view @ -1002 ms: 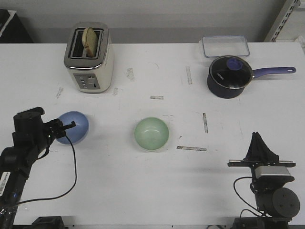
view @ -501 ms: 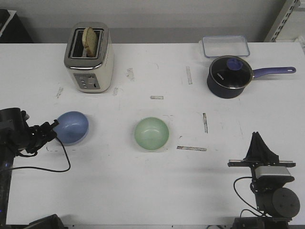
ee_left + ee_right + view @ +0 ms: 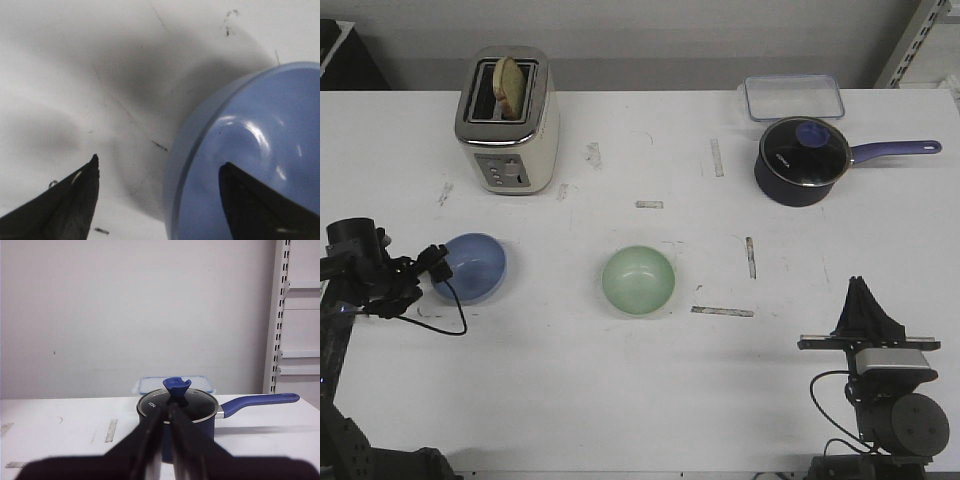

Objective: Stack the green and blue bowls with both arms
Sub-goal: 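Grip the blue bowl rim with the left gripper and lift it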

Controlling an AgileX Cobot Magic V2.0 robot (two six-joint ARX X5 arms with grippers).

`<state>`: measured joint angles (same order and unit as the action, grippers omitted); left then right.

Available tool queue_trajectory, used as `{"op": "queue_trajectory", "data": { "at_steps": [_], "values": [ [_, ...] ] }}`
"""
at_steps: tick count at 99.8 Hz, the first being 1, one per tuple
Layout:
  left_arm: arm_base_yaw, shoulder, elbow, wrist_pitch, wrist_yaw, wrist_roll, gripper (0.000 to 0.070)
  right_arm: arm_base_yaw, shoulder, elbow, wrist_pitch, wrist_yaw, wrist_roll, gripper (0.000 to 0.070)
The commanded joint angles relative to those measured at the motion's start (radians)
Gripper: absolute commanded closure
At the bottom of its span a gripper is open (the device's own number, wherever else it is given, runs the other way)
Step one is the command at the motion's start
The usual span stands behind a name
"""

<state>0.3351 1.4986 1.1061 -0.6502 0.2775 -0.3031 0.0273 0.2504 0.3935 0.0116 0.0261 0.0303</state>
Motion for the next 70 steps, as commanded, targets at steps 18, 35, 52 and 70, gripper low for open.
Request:
{"op": "queue_trajectory", "data": {
  "at_steps": [18,35,52,70],
  "values": [
    [-0.008,0.062,0.021,0.024,0.004,-0.004,0.0511,0.003,-0.002,0.0,0.011,0.0,-0.005,0.0688],
    [-0.018,0.077,0.021,0.023,0.004,-0.004,0.07,0.003,-0.002,0.0,0.011,0.0,-0.005,0.0688],
    [-0.023,0.076,0.036,-0.003,0.004,-0.004,0.0699,0.003,-0.002,0.0,0.011,0.0,-0.005,0.0687],
    [-0.07,0.075,0.155,-0.116,0.004,0.003,0.0699,0.003,-0.002,0.0,0.011,0.0,-0.005,0.0687]
  ]
}}
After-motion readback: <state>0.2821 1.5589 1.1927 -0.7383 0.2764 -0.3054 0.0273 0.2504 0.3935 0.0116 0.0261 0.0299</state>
